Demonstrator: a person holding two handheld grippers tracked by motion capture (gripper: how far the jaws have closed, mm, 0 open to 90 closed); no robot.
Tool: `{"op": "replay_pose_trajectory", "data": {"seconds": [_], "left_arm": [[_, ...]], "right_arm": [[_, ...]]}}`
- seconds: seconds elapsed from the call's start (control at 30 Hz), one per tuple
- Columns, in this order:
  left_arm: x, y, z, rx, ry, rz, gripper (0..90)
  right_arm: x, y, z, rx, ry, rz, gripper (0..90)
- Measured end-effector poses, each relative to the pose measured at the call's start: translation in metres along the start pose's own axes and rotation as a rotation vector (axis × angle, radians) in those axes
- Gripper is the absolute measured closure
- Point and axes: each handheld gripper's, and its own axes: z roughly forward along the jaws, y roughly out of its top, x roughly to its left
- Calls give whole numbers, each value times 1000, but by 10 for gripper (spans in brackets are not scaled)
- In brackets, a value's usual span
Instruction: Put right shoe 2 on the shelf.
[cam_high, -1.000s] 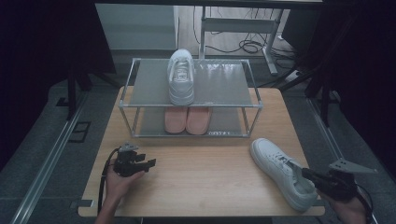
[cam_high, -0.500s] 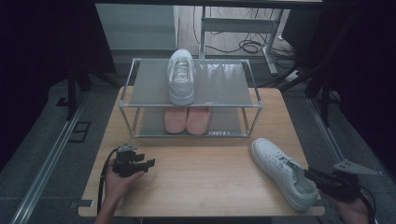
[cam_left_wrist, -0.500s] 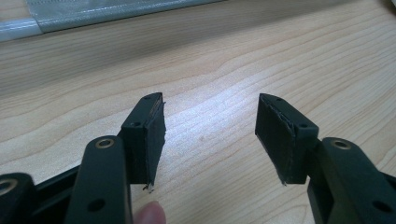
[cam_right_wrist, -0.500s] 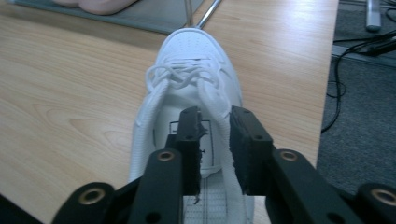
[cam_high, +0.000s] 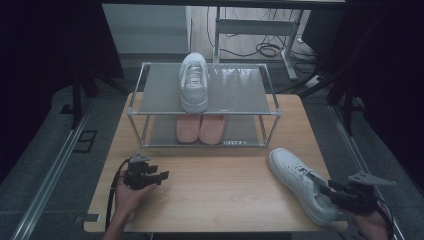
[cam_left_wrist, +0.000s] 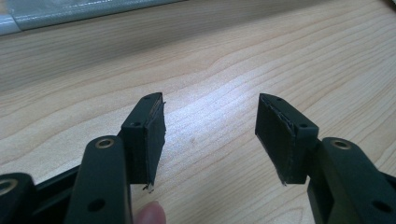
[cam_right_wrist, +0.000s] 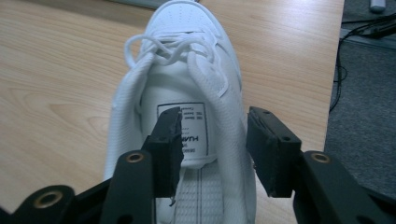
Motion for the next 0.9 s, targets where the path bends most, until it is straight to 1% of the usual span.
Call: {"op": "replay_pose_trajectory", "data": {"seconds": [0.07,0.1,0.17,0.27,0.4,0.47,0.5,0.63,0.7,0.77,0.9], "left_arm": [[0,0,1,1,-1,2,427],[0,0,1,3,-3,4,427],[-1,0,1,3,-3,3,427],[-2,0,1,2,-2,3,427],[0,0,0,1,1,1,427],[0,0,0,0,1,1,427],[0,0,0,1,1,1,427],[-1,0,1,3,0,4,427],[-1,0,2,3,0,4,427],[-1,0,2,5,0,4,427],[-1,0,2,7,0,5,427]], "right_arm": [[-1,3,1,1,6,3,551],[-1,5,2,-2,-3,-1,551],[0,10,5,17,-16,-18,550],[1,18,15,49,-17,-33,557],[0,25,27,70,-28,-47,570],[-1,26,32,73,-13,-39,614],[-1,26,34,76,-13,-42,622],[4,28,37,103,-72,-91,717],[6,28,37,102,-95,-112,762],[6,28,37,95,-94,-105,789],[3,26,36,65,-67,-71,802]]}}
